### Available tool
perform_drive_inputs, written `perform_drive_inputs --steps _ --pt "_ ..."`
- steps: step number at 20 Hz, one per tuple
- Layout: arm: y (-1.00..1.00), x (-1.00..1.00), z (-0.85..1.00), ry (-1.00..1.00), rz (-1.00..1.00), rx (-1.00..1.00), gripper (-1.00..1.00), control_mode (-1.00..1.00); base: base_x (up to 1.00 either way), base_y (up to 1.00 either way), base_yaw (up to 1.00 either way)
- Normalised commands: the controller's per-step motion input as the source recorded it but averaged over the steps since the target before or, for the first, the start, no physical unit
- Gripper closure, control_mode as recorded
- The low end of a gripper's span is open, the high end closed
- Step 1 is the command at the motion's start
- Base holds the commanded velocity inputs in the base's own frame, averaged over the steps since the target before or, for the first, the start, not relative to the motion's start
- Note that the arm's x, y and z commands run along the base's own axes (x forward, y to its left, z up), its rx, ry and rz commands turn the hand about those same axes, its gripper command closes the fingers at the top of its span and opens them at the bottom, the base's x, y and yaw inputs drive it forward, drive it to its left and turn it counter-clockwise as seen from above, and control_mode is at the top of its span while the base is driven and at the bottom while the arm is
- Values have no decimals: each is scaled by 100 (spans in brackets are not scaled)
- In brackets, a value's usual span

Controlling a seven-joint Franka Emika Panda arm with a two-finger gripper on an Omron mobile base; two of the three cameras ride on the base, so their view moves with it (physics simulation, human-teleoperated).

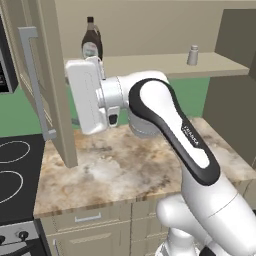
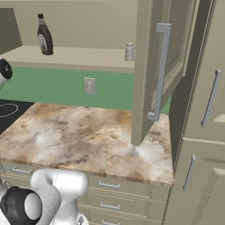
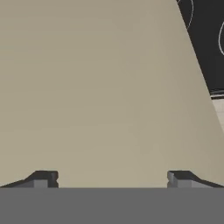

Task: Move the syrup bottle and shaker from the cabinet to the dining counter.

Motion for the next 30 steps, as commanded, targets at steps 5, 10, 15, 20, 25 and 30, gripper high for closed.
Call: perform_drive_inputs --steps 5,10,15,20,25,30 --pt "-24 18 0 2 0 -4 -100 -100 0 0 0" --pt "-58 -9 0 -17 0 -14 -100 -100 0 0 0" --pt "-57 3 0 -42 0 -35 -100 -100 0 0 0" --pt "-58 13 -26 -25 0 -36 -100 -100 0 0 0" --pt "-59 7 -37 -6 0 -27 -100 -100 0 0 0" --pt "-50 0 -20 -13 0 -22 -100 -100 0 0 0"
